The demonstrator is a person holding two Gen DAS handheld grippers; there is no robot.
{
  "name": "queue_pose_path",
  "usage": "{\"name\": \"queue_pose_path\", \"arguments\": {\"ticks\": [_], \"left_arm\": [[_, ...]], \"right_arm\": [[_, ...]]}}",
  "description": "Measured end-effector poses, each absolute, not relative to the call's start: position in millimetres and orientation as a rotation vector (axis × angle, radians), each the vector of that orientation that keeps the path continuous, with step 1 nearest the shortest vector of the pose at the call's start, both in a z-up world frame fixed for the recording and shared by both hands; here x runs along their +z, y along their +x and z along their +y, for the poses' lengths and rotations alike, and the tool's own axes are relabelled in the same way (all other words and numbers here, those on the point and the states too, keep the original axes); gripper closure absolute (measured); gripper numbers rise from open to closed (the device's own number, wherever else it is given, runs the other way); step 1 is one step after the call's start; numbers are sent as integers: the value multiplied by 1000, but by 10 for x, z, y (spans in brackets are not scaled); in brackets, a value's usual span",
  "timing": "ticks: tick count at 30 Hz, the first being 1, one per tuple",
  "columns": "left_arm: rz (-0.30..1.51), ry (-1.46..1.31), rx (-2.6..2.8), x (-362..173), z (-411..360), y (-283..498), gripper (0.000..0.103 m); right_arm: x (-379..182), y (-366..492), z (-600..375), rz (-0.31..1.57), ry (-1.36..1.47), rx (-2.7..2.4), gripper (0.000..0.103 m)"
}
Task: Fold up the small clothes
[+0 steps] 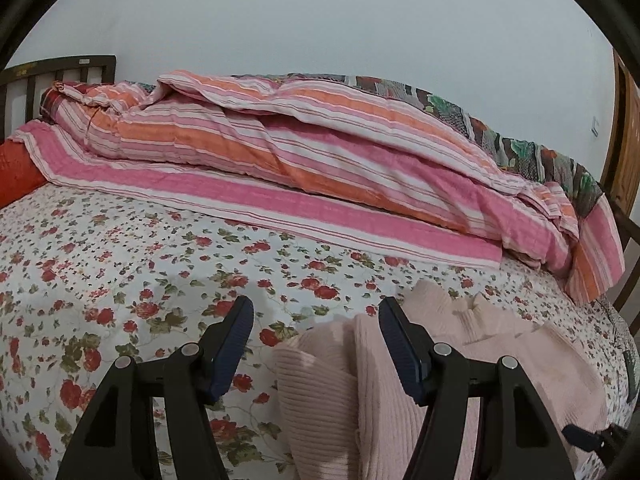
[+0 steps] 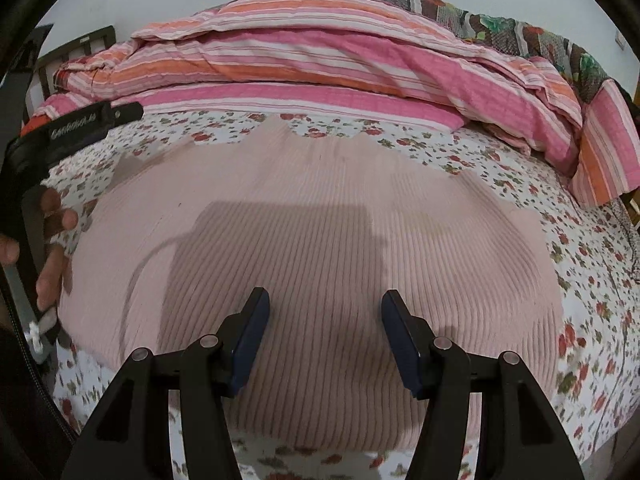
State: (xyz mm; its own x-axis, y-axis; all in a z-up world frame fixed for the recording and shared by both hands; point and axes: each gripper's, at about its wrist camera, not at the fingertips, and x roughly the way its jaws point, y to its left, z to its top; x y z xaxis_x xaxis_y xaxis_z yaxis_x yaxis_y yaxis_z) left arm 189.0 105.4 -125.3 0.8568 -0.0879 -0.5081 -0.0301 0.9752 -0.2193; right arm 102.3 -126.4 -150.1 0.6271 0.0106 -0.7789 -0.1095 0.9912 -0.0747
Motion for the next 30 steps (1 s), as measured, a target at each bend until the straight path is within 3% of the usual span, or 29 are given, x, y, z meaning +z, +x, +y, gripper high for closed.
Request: {"name": "queue_pose_path", "arguments": {"ticks": [19, 30], "left_arm": [[613, -317, -127, -1277, 1224, 1832, 40], [765, -387, -182, -1465, 1320, 1078, 37]], "right_arm": [[-1536, 489, -1469, 948, -61, 200, 45], [-1031, 932, -2489, 703, 168, 12, 43]]}}
